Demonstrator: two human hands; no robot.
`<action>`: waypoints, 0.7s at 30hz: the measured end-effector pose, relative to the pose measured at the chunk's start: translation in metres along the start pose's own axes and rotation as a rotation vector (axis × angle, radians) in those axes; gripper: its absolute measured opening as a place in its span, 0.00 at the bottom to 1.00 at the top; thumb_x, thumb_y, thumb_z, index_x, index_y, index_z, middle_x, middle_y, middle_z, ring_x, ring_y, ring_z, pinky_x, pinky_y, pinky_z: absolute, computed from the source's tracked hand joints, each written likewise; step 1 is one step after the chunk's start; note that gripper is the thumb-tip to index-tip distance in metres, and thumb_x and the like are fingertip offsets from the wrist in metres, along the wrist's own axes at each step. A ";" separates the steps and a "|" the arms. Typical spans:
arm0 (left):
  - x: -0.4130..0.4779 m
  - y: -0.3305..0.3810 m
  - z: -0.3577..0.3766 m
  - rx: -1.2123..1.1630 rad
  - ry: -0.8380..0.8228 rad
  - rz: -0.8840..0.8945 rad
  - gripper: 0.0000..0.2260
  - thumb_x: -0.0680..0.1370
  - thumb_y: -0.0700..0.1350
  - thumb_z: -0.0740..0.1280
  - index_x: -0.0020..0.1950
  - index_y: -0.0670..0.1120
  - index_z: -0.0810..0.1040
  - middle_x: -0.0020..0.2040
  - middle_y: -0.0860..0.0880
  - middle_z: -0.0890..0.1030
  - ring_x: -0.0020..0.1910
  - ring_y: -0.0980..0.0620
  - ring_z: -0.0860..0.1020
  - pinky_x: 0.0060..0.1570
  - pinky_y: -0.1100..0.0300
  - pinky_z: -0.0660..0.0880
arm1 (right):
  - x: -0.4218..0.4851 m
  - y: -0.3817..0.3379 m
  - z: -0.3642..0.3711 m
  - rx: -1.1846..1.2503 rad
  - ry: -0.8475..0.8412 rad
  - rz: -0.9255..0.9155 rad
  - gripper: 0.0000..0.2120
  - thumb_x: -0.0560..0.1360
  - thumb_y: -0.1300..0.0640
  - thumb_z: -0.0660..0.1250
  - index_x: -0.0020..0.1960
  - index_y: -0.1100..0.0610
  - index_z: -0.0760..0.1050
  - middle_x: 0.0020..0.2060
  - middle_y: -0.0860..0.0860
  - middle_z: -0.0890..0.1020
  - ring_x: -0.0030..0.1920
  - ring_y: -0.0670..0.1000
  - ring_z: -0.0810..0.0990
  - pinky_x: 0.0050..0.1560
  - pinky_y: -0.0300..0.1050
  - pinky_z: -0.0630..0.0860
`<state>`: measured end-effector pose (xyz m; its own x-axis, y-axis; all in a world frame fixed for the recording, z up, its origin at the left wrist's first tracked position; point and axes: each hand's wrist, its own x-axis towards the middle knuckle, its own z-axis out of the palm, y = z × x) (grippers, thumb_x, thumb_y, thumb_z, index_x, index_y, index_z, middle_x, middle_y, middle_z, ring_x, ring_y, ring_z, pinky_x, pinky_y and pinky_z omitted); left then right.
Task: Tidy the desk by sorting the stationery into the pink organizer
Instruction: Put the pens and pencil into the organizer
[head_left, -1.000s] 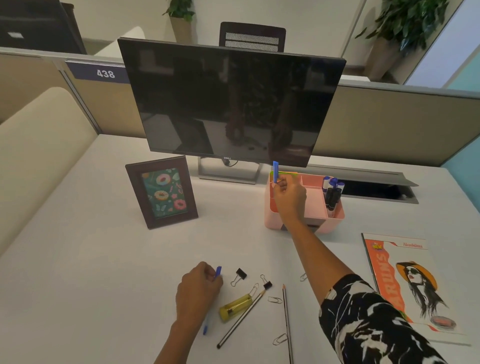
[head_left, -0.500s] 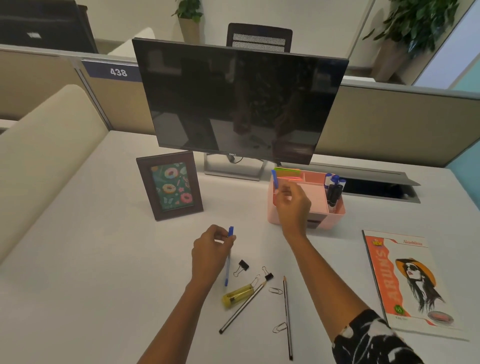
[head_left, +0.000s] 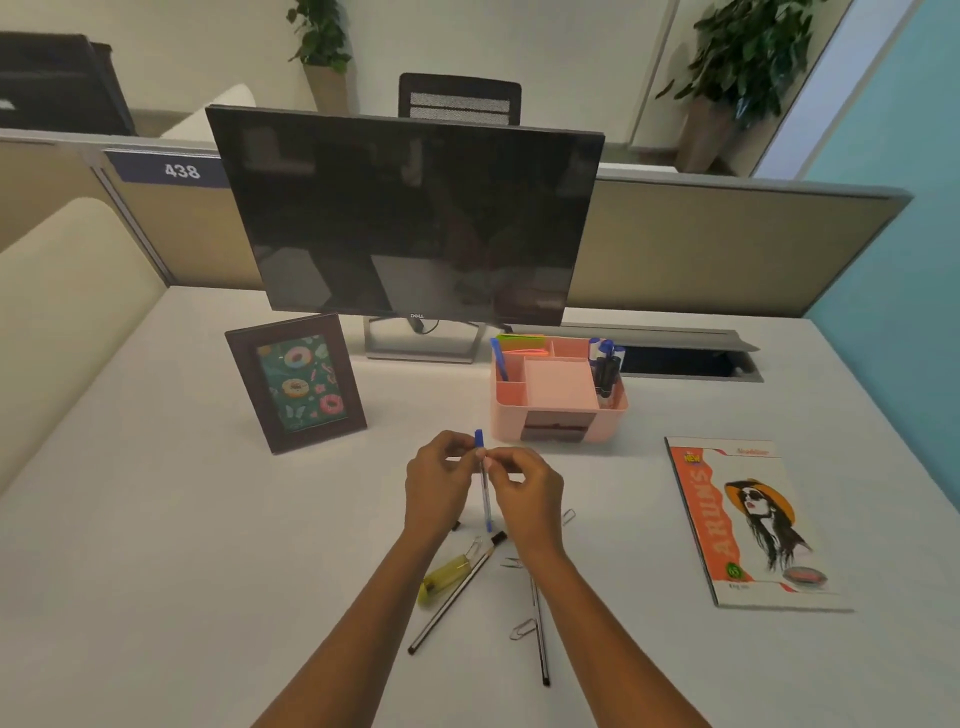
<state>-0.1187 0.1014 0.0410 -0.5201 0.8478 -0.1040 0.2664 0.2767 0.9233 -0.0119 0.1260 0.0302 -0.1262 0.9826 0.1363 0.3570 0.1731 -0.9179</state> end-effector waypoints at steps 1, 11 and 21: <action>0.001 0.002 0.002 0.003 -0.009 0.018 0.03 0.76 0.46 0.69 0.49 0.50 0.78 0.45 0.52 0.82 0.47 0.52 0.81 0.52 0.56 0.77 | 0.001 0.000 -0.003 -0.007 0.001 0.000 0.05 0.74 0.58 0.69 0.49 0.56 0.81 0.44 0.47 0.82 0.43 0.41 0.78 0.43 0.23 0.72; 0.021 0.032 0.023 -0.039 -0.057 0.151 0.02 0.76 0.48 0.70 0.47 0.53 0.79 0.44 0.54 0.83 0.46 0.53 0.81 0.52 0.52 0.79 | 0.028 -0.006 -0.025 -0.034 0.058 0.008 0.07 0.74 0.59 0.70 0.52 0.55 0.80 0.44 0.45 0.82 0.41 0.41 0.78 0.41 0.21 0.69; 0.064 0.059 0.024 -0.057 0.058 0.135 0.05 0.76 0.48 0.70 0.50 0.50 0.79 0.47 0.53 0.82 0.48 0.53 0.79 0.52 0.52 0.79 | -0.005 0.045 -0.028 -0.120 0.016 0.067 0.06 0.75 0.61 0.68 0.51 0.56 0.80 0.45 0.47 0.82 0.45 0.43 0.80 0.49 0.35 0.79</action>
<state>-0.1165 0.1833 0.0803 -0.5293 0.8473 0.0429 0.2912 0.1340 0.9472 0.0304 0.1311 -0.0017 -0.0841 0.9930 0.0825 0.4723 0.1126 -0.8742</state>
